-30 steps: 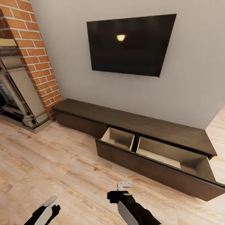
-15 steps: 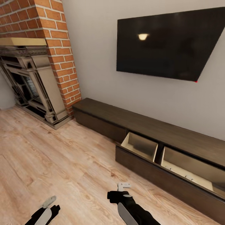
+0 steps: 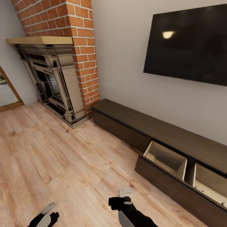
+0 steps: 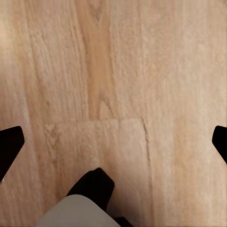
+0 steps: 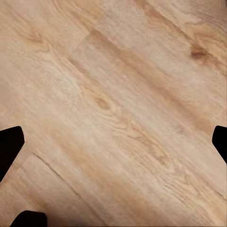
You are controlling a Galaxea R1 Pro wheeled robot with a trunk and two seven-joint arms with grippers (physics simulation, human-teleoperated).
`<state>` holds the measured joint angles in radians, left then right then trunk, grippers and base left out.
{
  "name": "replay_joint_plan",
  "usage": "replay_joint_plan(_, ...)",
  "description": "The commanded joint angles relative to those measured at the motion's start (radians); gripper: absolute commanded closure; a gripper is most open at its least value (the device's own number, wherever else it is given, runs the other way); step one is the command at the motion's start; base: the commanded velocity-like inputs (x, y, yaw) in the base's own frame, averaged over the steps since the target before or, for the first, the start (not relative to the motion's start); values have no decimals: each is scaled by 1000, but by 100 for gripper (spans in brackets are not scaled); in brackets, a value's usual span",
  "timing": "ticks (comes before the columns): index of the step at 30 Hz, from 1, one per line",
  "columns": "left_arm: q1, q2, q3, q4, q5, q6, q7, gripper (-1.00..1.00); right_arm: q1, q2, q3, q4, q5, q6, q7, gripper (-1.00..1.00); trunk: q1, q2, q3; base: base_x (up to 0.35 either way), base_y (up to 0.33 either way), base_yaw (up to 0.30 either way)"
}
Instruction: Place each of the two pumpkins and all three candles from the living room inside a cabinet in the living room (use any cabinet), then make sure every cabinet is closed, and position the cauldron so it is next to a table in the living room.
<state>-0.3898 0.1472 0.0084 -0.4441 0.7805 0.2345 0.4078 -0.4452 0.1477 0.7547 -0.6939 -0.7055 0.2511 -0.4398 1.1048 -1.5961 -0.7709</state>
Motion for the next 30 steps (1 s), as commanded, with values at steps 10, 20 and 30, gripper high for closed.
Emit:
replay_joint_plan(10, 0, 0, 1, -1, 5, 5, 5, -100, -1, 0, 8, 0, -6, 1, -8, -100, 0, 0, -9, 256, 248, 268)
replay_joint_plan(20, 0, 0, 1, -1, 5, -1, 5, -100, -1, 0, 9, 1, -6, 0, -8, -100, 0, 0, -18, 257, 247, 268)
replay_joint_plan(30, 0, 0, 1, 5, 5, -7, 5, -100, -1, 0, 9, 1, -5, -1, -8, -100, 0, 0, -26, 257, 247, 268)
